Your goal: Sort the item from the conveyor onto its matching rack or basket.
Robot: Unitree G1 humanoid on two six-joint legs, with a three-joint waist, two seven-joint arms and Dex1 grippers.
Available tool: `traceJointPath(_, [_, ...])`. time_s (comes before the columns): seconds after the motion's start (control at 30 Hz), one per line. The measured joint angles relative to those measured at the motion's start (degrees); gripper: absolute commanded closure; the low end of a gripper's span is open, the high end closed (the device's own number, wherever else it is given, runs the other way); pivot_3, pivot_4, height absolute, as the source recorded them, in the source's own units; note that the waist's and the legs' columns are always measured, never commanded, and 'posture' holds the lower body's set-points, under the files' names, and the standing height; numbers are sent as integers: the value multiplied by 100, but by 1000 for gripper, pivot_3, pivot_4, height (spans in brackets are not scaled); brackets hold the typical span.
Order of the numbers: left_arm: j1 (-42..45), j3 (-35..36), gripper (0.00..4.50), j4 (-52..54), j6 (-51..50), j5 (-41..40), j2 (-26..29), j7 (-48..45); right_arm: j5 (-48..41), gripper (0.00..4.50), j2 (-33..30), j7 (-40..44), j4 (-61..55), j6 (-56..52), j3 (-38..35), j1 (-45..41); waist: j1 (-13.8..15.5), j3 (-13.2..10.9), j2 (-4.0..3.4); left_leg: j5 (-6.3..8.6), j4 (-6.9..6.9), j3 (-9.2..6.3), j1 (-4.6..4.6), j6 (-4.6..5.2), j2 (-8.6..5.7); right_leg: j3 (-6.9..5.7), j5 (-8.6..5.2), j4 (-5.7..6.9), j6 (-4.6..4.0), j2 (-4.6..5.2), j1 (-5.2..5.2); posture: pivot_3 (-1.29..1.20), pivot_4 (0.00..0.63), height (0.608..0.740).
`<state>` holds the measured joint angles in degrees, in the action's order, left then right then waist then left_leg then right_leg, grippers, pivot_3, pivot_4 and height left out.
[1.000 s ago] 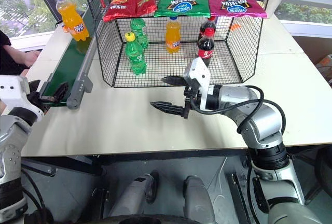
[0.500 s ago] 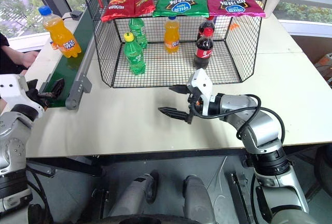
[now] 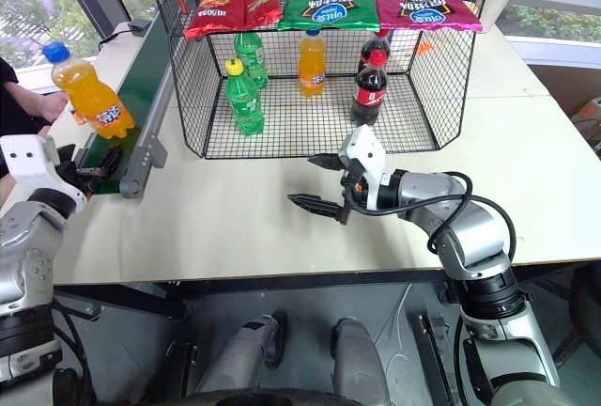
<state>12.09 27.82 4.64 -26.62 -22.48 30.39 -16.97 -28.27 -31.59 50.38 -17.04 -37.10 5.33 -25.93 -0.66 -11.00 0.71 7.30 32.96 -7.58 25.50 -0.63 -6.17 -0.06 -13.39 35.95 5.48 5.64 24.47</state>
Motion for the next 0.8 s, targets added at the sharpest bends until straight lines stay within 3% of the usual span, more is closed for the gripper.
traceJointPath(0.33, [4, -38, 0, -9, 15, 1, -2, -13, 10, 111, -4, -23, -1, 0, 0, 1, 2, 0, 0, 0, 0, 0, 0, 0, 0, 0, 0, 0, 0, 0, 0, 0, 150, 738])
traceJointPath(0.37, [3, -54, 542, -24, 37, 0, -2, -43, 11, 0, -7, -26, -2, 0, 0, 6, 3, 0, 0, 0, 0, 0, 0, 0, 0, 0, 0, 0, 0, 0, 0, 0, 150, 738])
traceJointPath(0.47, [-3, -58, 1504, -75, 130, -67, -5, -232, 26, 0, -40, -33, -2, 0, 0, 25, 10, 0, 0, 0, 0, -1, 1, 0, 0, 0, 0, -1, 0, 1, 0, 0, 150, 738])
traceJointPath(0.8, [20, -147, 1504, 257, -470, -866, 61, -713, 39, 0, -55, -54, -56, -19, -1, 22, -3, -2, 2, 0, 0, -2, 5, 0, 0, -1, 0, -2, 0, 0, 2, 0, 150, 738])
